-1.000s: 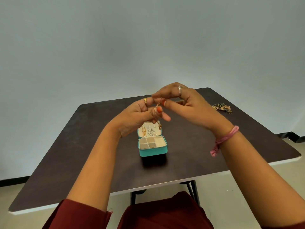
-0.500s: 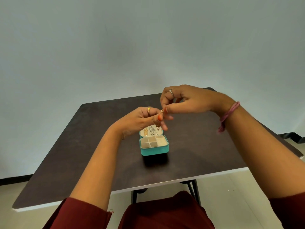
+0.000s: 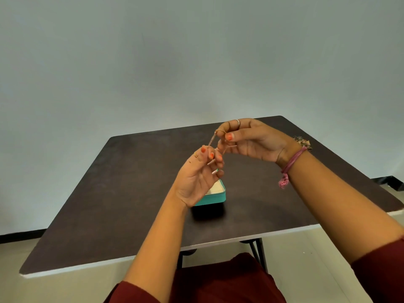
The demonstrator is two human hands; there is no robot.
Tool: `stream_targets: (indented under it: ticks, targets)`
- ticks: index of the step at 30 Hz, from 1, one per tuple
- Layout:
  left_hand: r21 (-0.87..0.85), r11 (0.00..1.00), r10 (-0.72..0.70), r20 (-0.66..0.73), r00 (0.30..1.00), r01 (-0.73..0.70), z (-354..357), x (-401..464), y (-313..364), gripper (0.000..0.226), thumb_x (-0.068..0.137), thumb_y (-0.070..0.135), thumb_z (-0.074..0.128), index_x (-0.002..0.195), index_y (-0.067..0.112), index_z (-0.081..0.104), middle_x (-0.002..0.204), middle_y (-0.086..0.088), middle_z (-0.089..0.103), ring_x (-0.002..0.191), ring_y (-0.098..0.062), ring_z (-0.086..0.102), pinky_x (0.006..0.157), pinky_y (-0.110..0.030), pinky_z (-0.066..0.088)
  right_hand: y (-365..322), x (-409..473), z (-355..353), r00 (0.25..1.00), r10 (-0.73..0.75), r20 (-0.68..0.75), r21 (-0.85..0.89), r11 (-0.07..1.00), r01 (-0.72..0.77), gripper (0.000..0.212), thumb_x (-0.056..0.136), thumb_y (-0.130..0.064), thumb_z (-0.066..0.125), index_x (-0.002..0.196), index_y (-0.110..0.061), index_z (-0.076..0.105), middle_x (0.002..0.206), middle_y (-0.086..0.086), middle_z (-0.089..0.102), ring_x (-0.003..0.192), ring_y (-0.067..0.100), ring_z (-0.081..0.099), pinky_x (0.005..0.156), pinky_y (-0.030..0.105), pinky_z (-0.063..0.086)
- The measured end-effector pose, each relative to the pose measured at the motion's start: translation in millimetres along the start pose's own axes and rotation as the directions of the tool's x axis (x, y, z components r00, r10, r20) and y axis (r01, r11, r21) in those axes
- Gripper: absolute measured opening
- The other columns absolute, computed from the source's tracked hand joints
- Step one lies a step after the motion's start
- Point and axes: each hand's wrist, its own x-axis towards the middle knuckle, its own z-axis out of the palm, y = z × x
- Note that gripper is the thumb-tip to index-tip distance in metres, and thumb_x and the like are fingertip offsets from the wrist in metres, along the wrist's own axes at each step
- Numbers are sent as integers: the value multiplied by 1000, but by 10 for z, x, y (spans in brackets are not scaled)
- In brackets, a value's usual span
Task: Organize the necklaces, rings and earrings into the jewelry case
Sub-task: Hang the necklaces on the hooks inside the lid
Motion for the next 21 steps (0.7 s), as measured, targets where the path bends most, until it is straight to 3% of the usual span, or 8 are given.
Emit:
stream_targets:
  ticks: [3,7,9,11,13,15,17,21]
  targets:
    - [-151,986,60,-68,996,-69,16,-5,-129,28,60,48,85,67,25,70,83,10,68,74,-5,61,65,-23,49,-49,-16,25,999,51,1,8,999,-51,22,78,-5,60,96,-9,73,89,3,73,81,15,70,79,26,56]
    - [-346,928,77,-185,980,-138,16,-19,-316,32,50,37,93,67,21,71,91,6,70,73,-8,63,59,-22,49,-180,44,6,977,197,-83,-268,940,-212,22,80,-7,63,102,-7,68,95,4,74,91,16,70,80,25,56]
    - [-413,895,68,-243,968,-167,25,-26,-413,37,45,30,96,71,17,73,95,3,71,73,-8,64,56,-21,50,-213,86,44,969,200,-148,-402,883,-243,18,85,-5,64,103,-6,69,97,10,73,93,17,70,83,26,56]
    - [-434,878,66,-310,949,-203,43,-13,-483,46,42,25,97,81,12,76,97,-1,71,75,-8,65,55,-19,51,-206,123,122,964,85,-252,-594,773,-223,15,87,-6,65,100,-8,71,93,10,74,87,13,70,78,20,55]
    - [-423,873,59,-403,913,-243,69,24,-507,56,40,22,97,89,7,75,93,-5,71,75,-8,67,57,-17,54,-168,174,217,943,-104,-315,-785,587,-198,13,86,-9,67,97,-11,73,87,6,74,78,5,69,72,7,50]
    - [-414,866,57,-472,880,-279,107,70,-494,44,48,18,90,86,6,74,90,-7,71,76,-11,69,61,-17,56,-101,225,304,912,-261,-318,-859,486,-161,14,86,-10,67,97,-13,74,81,1,74,67,-6,64,70,2,45]
    - [-411,862,53,-512,857,-298,154,95,-452,23,63,15,76,84,7,73,88,-6,71,76,-10,69,64,-18,57,-41,263,341,881,-355,-313,-879,459,-128,15,86,-8,65,98,-12,74,82,0,74,61,-12,59,72,1,44]
    - [-365,881,68,-532,844,-301,171,104,-370,13,79,11,66,90,8,72,90,-7,72,78,-11,70,72,-20,57,-44,301,314,842,-439,-314,-891,443,-102,16,85,-6,68,99,-11,74,90,-1,73,60,-15,59,72,-1,43]
